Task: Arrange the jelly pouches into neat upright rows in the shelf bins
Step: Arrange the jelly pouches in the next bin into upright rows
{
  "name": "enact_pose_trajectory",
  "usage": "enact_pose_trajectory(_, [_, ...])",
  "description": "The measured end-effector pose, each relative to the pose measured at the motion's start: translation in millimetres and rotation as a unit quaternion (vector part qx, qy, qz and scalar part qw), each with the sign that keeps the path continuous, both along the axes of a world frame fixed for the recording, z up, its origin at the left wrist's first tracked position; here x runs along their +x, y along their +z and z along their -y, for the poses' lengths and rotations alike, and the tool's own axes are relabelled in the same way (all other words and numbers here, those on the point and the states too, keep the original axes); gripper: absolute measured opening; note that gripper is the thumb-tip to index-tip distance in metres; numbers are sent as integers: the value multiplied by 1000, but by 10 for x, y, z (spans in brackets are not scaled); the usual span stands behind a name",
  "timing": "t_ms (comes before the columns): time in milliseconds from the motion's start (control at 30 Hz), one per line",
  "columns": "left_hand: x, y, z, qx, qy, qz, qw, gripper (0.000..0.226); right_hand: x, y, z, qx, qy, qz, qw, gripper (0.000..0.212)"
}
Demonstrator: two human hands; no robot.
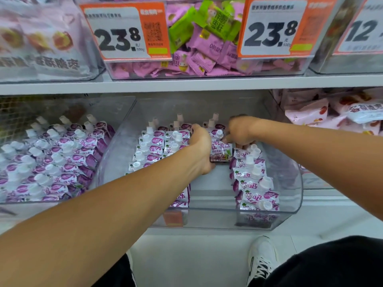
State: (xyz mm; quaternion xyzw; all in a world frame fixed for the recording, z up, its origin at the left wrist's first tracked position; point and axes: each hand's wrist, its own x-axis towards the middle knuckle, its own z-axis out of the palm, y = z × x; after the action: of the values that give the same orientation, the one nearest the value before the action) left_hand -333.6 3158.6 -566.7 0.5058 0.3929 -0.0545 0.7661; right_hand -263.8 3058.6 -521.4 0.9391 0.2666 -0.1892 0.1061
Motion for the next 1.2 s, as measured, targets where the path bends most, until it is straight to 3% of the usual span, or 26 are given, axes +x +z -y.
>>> enact_pose_trajectory(100, [-75,105,-1,-10,-20,-4,1000,92,10,-8,37,-1,4,24,1000,25])
enact_pose_trajectory(233, [-153,229,-37,-35,-58,13,998,68,30,-1,49,73,-97,-78,989,29])
enact_pose_trajectory(333, [-191,344,-108,2,-126,10,992,21,-12,68,67,157,-192,-158,956,29])
enact_pose_trajectory(400, [-163,290,-125,79,-163,-2,984,48,-44,176,120,205,-249,-228,919,30])
enact_pose_trajectory(467, [-121,207,-64,174,-185,-19,967,65,-87,267,171,226,-274,-276,893,50])
enact_pose_trajectory(567, [-33,109,4,250,-158,-12,955,52,-144,320,216,186,-244,-280,910,74])
enact_pose_trajectory(667, [89,1,6,346,-168,14,923,53,-218,324,253,168,-220,-265,924,67])
enact_pose_trajectory(733, [91,11,21,359,-157,13,920,40,-237,317,272,153,-209,-246,934,61])
enact_pose_trajectory(833, [137,-3,55,381,-163,9,910,43,-232,330,297,138,-200,-243,939,49])
enact_pose_trajectory(1000, [132,45,75,301,-173,53,936,32,-128,404,317,117,-188,-270,937,28])
enact_pose_trajectory(1200, [77,106,40,200,-129,57,970,19,-81,296,272,87,-209,-313,922,35])
